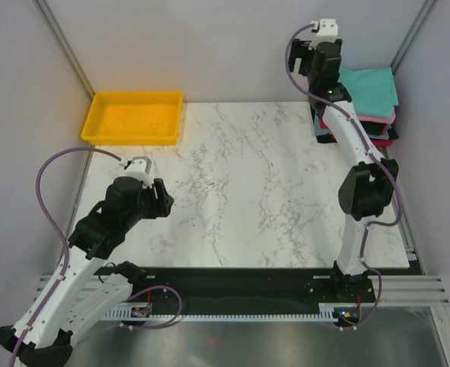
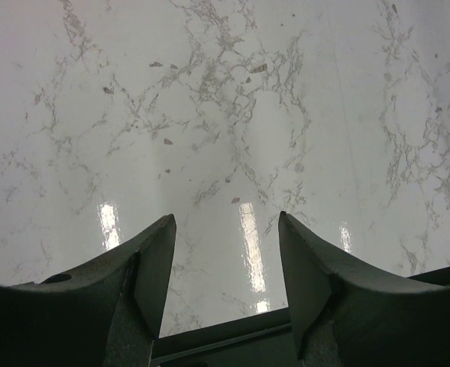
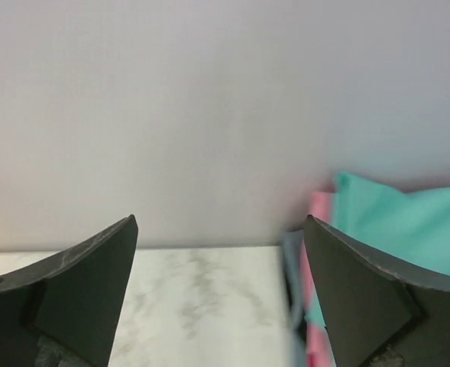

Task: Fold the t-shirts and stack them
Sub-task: Reset both grippers

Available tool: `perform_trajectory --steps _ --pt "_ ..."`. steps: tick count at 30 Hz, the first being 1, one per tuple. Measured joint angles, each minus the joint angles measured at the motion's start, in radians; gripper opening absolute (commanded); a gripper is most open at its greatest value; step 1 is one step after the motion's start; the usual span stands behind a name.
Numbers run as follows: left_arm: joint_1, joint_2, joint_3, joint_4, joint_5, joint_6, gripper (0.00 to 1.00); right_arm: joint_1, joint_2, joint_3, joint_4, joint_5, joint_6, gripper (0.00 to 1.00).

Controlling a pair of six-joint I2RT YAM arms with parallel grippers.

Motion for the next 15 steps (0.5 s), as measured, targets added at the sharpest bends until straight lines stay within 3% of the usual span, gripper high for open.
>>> perform_trajectory --steps 6,15 --pt "0.005 0.012 -0.001 0.0 0.0 0.0 0.64 0.347 -0.375 -0.465 0.116 0.013 0.143 0.98" --pt "0.007 0.002 -0.003 0.0 -0.006 0.0 0.64 0.751 -0.551 -1.094 0.039 0.206 0.324 0.98"
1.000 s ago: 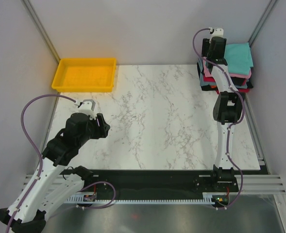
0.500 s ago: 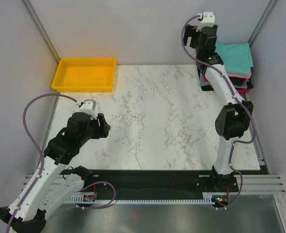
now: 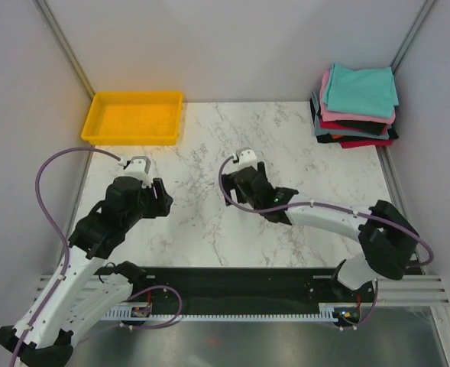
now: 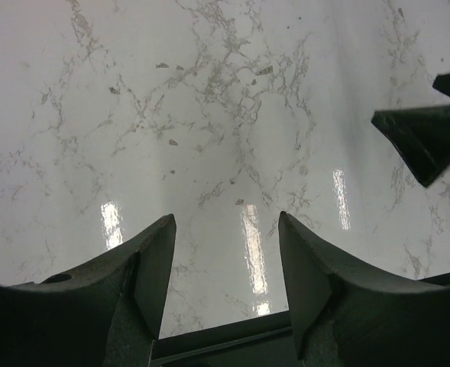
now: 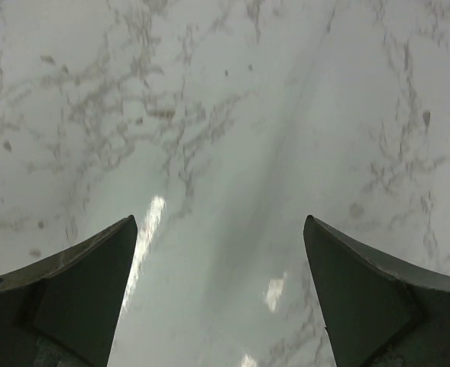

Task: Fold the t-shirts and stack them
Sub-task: Reset both grippers

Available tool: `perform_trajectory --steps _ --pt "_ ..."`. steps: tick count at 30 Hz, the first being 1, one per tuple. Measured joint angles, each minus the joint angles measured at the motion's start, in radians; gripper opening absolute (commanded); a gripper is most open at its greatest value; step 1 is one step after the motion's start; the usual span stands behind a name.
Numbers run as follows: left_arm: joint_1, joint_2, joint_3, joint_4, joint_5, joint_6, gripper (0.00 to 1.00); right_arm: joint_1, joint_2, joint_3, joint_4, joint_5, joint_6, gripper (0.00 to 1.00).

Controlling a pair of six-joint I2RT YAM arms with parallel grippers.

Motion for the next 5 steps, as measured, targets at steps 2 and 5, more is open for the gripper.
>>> perform_trajectory --steps 2,5 --pt "0.0 -0.003 0.0 0.0 -0.005 0.0 0.64 0.053 -0.111 -0.132 -0.039 0.02 0.053 0.98" --pt "0.002 -0.008 0.0 0.0 -0.01 0.0 0.64 0.09 -0.302 -0.229 -0.071 0.066 0.126 0.98"
